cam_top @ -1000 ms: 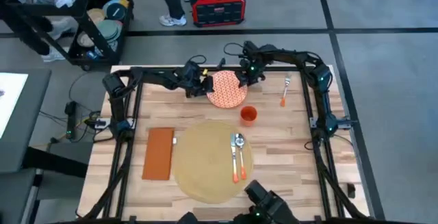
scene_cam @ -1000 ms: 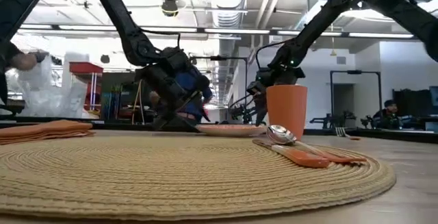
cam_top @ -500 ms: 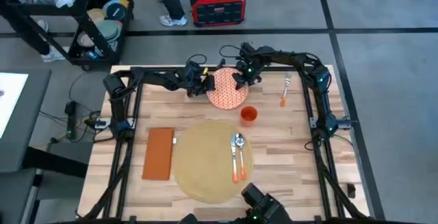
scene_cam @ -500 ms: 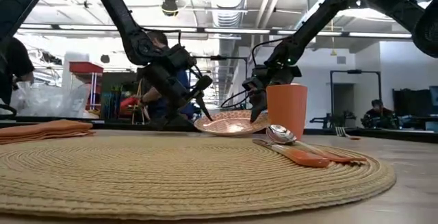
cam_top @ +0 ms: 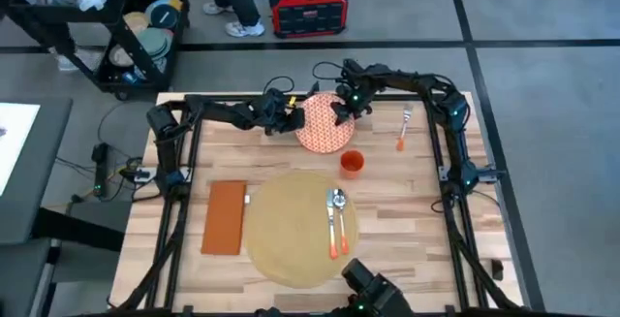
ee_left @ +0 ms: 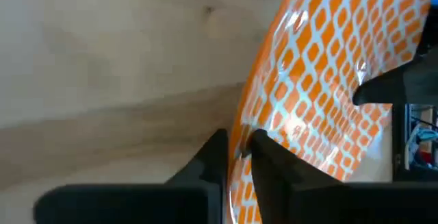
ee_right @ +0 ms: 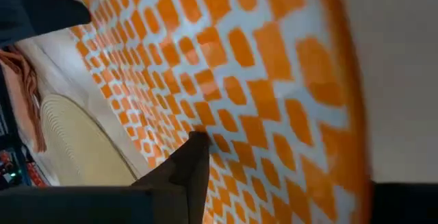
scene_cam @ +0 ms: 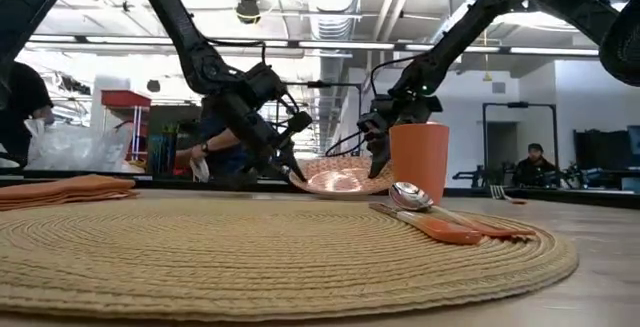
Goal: Set table place
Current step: Put the orange patterned plate on the brown placemat on the left side of the orange knife
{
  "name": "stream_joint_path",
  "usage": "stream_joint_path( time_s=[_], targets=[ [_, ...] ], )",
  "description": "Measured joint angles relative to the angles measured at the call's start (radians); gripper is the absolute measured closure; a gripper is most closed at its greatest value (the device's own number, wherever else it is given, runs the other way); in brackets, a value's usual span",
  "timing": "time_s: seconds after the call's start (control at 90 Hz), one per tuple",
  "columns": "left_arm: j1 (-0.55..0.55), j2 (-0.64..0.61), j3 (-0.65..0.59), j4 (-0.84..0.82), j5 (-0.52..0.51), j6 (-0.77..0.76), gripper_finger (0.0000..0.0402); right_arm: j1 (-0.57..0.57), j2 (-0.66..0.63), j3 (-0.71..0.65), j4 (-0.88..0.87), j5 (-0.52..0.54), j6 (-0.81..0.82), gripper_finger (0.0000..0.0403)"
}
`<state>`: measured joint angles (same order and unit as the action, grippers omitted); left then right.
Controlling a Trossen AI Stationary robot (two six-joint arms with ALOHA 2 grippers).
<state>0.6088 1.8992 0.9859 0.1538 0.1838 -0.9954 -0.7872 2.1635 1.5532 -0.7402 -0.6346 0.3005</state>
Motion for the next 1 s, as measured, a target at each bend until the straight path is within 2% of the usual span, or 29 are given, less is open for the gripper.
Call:
stream_joint_path(
  time_s=[0.2, 0.511, 0.789, 1.0],
  targets=[
    [-0.012, 0.000, -0.002, 0.039, -0.054, -0.025, 0.0379, -0.003, -0.001, 0.001, -0.003, 0.008, -0.002, 0.0287],
    [-0.008, -0.017, -0.003, 0.038, 0.026, -0.054, 0.0385, -0.010, -0.001, 0.001, -0.027, -0.046, -0.027, 0.0295],
    [0.031, -0.078, -0.003, 0.007, 0.044, -0.011, 0.0386, -0.010, -0.005, 0.061, -0.130, -0.082, -0.172, 0.0375],
    [0.056, -0.110, -0.003, 0.006, 0.040, -0.014, 0.0386, -0.010, -0.001, 0.183, -0.209, -0.051, -0.191, 0.0379]
  ],
)
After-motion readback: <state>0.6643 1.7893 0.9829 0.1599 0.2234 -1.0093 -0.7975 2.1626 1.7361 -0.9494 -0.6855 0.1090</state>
